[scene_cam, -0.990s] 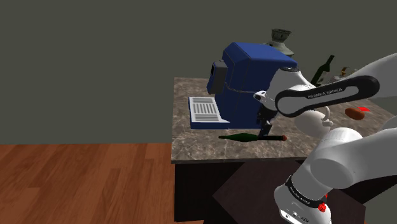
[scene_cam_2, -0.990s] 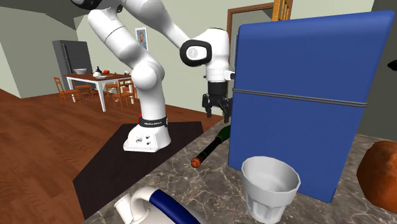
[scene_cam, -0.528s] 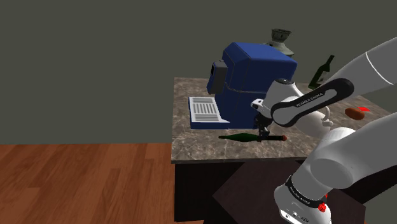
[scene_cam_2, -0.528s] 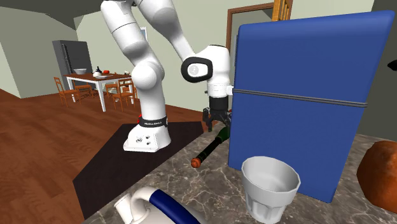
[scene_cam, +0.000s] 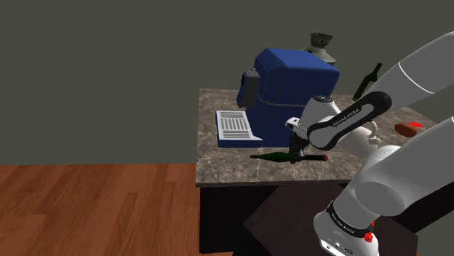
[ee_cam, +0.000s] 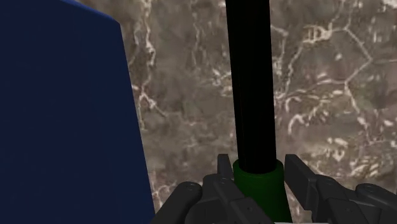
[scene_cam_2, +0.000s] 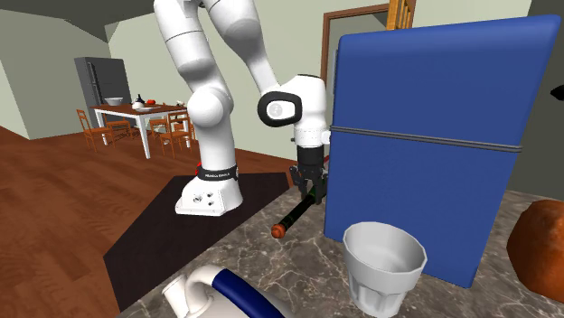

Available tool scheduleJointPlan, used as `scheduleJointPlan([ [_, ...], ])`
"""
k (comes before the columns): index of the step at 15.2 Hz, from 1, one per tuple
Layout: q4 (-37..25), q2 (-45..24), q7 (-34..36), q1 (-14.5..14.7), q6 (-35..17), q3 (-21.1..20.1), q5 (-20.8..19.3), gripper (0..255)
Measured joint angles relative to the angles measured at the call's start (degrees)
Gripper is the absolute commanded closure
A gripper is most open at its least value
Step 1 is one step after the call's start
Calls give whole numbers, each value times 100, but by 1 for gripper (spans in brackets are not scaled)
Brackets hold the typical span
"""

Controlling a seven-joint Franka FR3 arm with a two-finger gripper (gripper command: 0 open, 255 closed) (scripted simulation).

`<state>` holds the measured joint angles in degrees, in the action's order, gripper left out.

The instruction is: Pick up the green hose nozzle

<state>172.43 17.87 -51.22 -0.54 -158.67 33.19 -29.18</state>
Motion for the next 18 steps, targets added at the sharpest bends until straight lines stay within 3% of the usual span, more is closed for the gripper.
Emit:
scheduleJointPlan([
  [8, 0, 64, 0, -14, 61, -9, -5, 255],
  [18, -107, 1341, -33, -128, 1440, -292, 111, 255],
])
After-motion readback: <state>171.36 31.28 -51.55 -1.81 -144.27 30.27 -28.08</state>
